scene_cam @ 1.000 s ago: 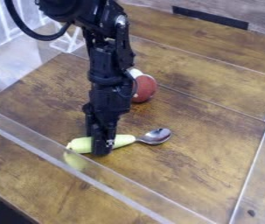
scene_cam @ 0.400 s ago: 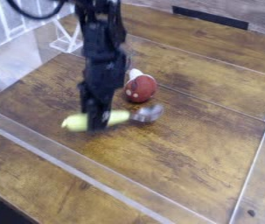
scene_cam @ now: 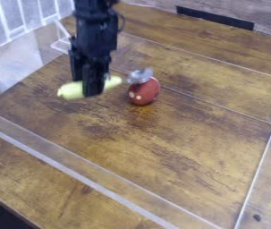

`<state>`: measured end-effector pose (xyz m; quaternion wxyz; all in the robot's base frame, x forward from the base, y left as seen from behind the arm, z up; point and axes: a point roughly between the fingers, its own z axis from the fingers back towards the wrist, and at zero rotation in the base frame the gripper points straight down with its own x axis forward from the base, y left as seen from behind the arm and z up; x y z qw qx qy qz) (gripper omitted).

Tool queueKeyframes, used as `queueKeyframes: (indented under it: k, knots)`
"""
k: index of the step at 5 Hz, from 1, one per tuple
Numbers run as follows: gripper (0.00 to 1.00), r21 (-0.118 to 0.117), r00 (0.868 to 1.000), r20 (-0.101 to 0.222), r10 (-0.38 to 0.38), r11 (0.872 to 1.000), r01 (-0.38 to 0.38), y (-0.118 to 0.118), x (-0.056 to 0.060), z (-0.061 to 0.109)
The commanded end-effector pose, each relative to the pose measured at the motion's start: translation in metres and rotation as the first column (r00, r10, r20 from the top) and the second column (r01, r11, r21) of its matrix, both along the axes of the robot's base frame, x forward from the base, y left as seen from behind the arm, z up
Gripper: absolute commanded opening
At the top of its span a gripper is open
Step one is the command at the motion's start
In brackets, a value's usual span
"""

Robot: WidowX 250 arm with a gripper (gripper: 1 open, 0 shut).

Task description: Move the green spoon to the left

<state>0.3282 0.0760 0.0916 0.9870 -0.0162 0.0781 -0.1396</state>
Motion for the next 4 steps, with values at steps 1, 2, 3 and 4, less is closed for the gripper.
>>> queueKeyframes:
  k: [1, 2, 3, 4]
  knots:
    - [0.0, 0.021, 0.992, 0.096, 0.088, 0.996, -0.09, 0.021, 0.002, 0.022]
    - [0.0, 0.006, 0.983, 0.097, 0.156, 0.988, -0.157, 0.026, -0.001, 0.008]
    - [0.0, -0.014, 0.992, 0.092, 0.089, 0.996, -0.088, 0.033, -0.006, -0.005]
    - [0.0, -0.038, 0.995, 0.102, 0.016, 0.999, -0.013, 0.041, -0.01, -0.016]
